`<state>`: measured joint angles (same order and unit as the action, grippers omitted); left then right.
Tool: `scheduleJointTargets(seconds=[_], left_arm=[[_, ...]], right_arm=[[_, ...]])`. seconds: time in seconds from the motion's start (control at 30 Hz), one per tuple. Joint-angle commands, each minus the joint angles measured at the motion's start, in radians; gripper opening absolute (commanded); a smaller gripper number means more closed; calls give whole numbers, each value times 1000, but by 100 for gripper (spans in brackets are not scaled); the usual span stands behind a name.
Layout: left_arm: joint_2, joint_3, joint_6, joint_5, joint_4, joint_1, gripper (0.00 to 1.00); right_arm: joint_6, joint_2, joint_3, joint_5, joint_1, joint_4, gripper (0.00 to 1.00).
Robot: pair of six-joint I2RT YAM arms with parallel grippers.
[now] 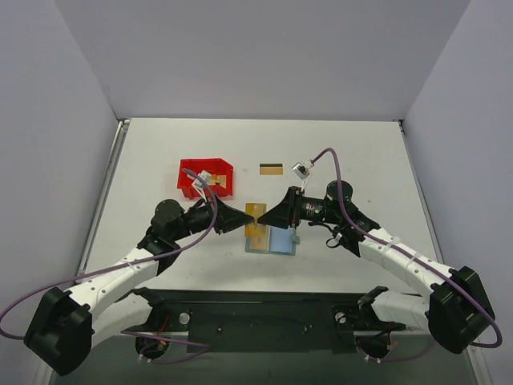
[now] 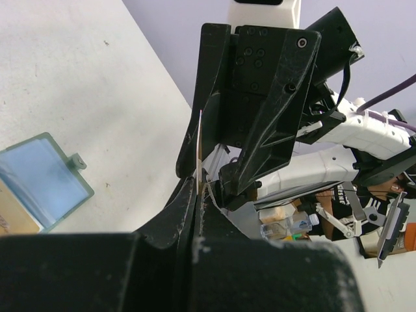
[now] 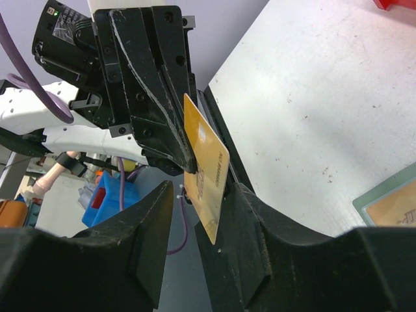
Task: Put the credit cards into the card holder
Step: Insert the credit card into the card holder.
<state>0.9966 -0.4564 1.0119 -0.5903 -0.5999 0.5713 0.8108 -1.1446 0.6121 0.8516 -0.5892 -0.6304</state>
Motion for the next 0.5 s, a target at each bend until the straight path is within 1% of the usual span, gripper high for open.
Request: scheduleJointTargets(seconds=[0.0,0.23,0.47], left_arm=[[11,-25,1,-22,-75,21,0],[5,-21,5,3,-80,22,0],[0,-11,14,37,-83,22,0]], right_arm=[[1,-3,26,17,5,-89,34],[8,-10,21,26,5,-92,25],[10,-12,20,29,3,-91,21]])
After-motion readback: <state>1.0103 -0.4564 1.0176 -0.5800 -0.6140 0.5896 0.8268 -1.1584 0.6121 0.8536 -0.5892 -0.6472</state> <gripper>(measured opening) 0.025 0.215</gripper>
